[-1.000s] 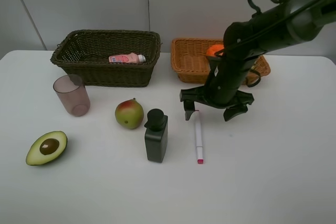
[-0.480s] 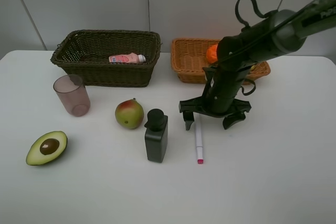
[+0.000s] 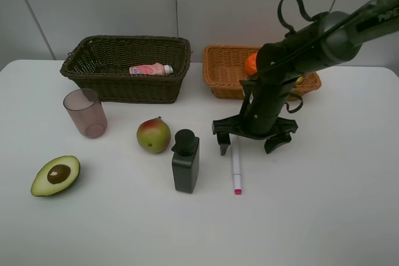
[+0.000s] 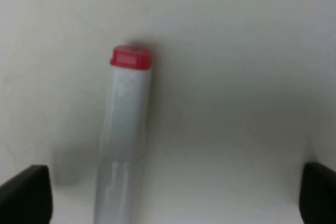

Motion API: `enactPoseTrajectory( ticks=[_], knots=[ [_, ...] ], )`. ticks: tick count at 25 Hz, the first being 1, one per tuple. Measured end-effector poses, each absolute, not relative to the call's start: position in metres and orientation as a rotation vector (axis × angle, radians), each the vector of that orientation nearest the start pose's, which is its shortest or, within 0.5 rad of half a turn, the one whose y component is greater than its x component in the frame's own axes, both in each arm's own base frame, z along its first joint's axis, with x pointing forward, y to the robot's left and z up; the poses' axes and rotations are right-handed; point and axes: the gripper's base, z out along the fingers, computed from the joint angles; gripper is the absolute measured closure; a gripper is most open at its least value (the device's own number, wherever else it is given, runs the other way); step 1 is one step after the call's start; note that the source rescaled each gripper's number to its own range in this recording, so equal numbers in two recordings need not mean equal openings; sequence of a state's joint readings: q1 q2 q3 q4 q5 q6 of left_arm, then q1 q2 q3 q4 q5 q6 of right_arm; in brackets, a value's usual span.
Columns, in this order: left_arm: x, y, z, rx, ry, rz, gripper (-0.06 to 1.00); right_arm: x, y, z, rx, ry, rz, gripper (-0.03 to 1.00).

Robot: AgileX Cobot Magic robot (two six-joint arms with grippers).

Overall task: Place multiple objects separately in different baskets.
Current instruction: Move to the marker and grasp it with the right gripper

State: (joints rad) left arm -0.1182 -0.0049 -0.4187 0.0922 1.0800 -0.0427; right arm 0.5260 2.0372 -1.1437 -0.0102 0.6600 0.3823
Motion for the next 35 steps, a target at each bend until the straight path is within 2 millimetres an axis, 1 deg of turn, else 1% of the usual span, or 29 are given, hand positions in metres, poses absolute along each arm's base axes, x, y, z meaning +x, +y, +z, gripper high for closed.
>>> enactPoseTrajectory(
  ticks=[7,13,17,19,22,28,30,32,35],
  knots=[
    [0.0027,0.0071,0.2532,0.079,2.135,0.018,-0.06,0.3122,0.1799,0.1016,-0.237,3.032,0.052,-0.03],
    [0.0027,0.0071,0.2532,0.079,2.135,0.018,-0.06,0.3115,0.1803,0.1008,-0.276,3.024,0.014,-0.03],
    [0.0027,0.0071,0.2532,0.079,2.135,0.018,-0.06,0.3123,0.1784,0.1002,-0.284,3.018,-0.02,0.01],
    [0.0027,0.0071,0.2532,0.079,2.135,0.018,-0.06,0.3125,0.1777,0.0992,-0.292,3.018,-0.035,0.06],
    [0.0027,0.0071,0.2532,0.079,2.135,0.018,-0.06,0.3124,0.1768,0.0992,-0.301,3.019,-0.051,0.18],
    [0.0027,0.0071,0.2532,0.079,2.135,0.018,-0.06,0.3124,0.176,0.0985,-0.304,3.023,-0.059,0.48],
    [0.0027,0.0071,0.2532,0.079,2.135,0.018,-0.06,0.3123,0.1761,0.0985,-0.303,3.023,-0.058,0.55],
    [0.0027,0.0071,0.2532,0.079,2.135,0.018,-0.06,0.3123,0.176,0.0985,-0.303,3.024,-0.058,0.61],
    [0.0027,0.0071,0.2532,0.079,2.135,0.018,-0.06,0.3122,0.1761,0.0985,-0.301,3.025,-0.057,0.64]
  ],
)
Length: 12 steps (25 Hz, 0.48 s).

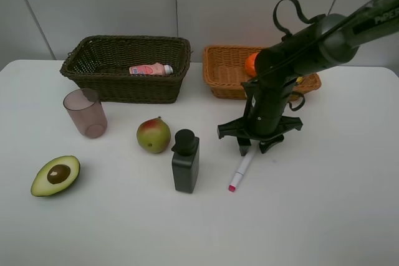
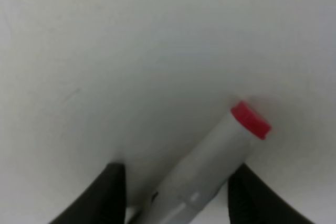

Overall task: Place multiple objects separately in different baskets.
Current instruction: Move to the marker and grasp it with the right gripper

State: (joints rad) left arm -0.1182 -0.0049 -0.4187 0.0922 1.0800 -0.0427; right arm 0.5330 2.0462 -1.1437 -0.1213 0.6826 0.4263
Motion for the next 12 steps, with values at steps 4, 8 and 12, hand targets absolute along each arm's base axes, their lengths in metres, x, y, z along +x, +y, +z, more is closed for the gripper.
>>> enactPoseTrajectory(
  ticks=[4,8,12],
  knots=[
    [0.0027,0.0071,0.2532,0.079,2.135,0.018,-0.06,0.3122,0.1759,0.0985,-0.304,3.025,-0.061,0.69],
    [0.0027,0.0071,0.2532,0.079,2.135,0.018,-0.06,0.3122,0.1759,0.0985,-0.298,3.025,-0.06,0.86],
    [0.0027,0.0071,0.2532,0.079,2.135,0.018,-0.06,0.3123,0.1757,0.0985,-0.274,3.026,-0.063,0.97]
  ],
)
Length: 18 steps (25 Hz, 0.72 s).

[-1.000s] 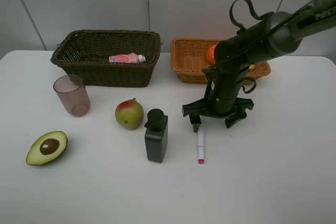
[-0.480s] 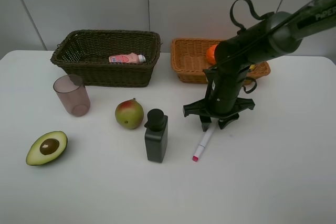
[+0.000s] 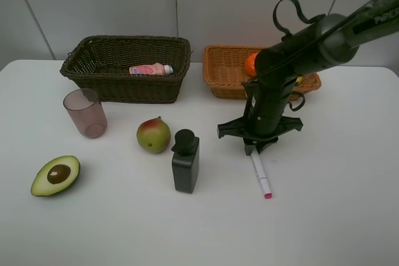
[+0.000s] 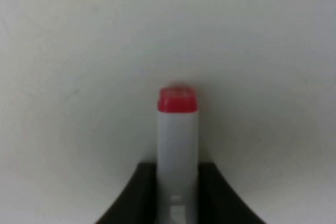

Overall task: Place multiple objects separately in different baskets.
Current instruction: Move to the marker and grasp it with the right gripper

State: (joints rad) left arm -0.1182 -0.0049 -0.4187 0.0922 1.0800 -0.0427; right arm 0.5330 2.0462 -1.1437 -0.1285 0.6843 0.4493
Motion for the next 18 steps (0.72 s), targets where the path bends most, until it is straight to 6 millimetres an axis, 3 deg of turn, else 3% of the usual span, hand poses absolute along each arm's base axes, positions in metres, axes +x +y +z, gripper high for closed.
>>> enactPoseTrajectory(
  ticks=[13,18],
  knots=[
    [0.003,0.007,0.253,0.079,2.135,0.018,-0.06,0.311,0.175,0.102,-0.271,3.021,-0.067,0.97],
    [0.003,0.007,0.253,0.079,2.135,0.018,-0.06,0.309,0.173,0.124,-0.265,2.983,-0.045,0.97]
  ],
)
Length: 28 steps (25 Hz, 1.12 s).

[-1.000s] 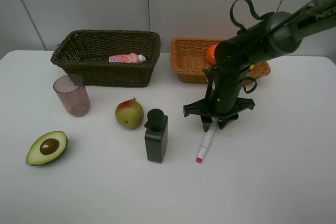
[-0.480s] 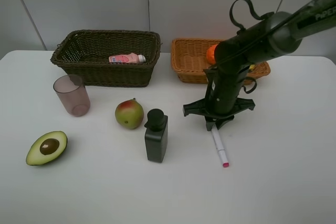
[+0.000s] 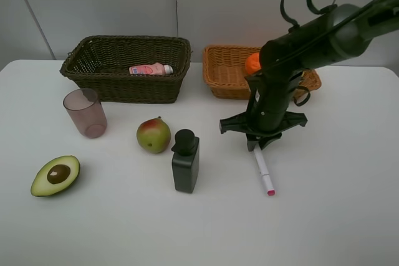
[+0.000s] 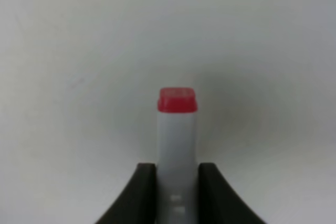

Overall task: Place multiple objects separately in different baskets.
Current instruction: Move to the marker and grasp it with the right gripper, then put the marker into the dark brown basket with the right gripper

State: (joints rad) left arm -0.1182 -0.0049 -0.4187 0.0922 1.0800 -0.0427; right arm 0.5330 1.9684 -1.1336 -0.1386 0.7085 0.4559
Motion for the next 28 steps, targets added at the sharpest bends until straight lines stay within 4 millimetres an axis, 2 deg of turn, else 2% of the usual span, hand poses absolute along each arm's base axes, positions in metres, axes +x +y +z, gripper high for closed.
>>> enactPoseTrajectory(
  ticks=[8,12,22,24,28],
  knots=[
    [0.003,0.007,0.253,0.079,2.135,0.018,-0.06,0.303,0.169,0.18,-0.245,2.866,0.029,0.97],
    [0.003,0.007,0.253,0.079,2.135,0.018,-0.06,0.307,0.173,0.211,-0.286,2.788,0.067,0.97],
    [0.003,0.007,0.253,0.079,2.135,0.018,-0.06,0.331,0.215,0.291,-0.501,2.49,0.18,0.97],
    [0.003,0.007,0.253,0.079,2.135,0.018,-0.06,0.339,0.227,0.302,-0.556,2.42,0.196,0.97],
    [0.003,0.007,0.253,0.079,2.135,0.018,-0.06,0.357,0.252,0.308,-0.658,2.322,0.227,0.97]
  ],
)
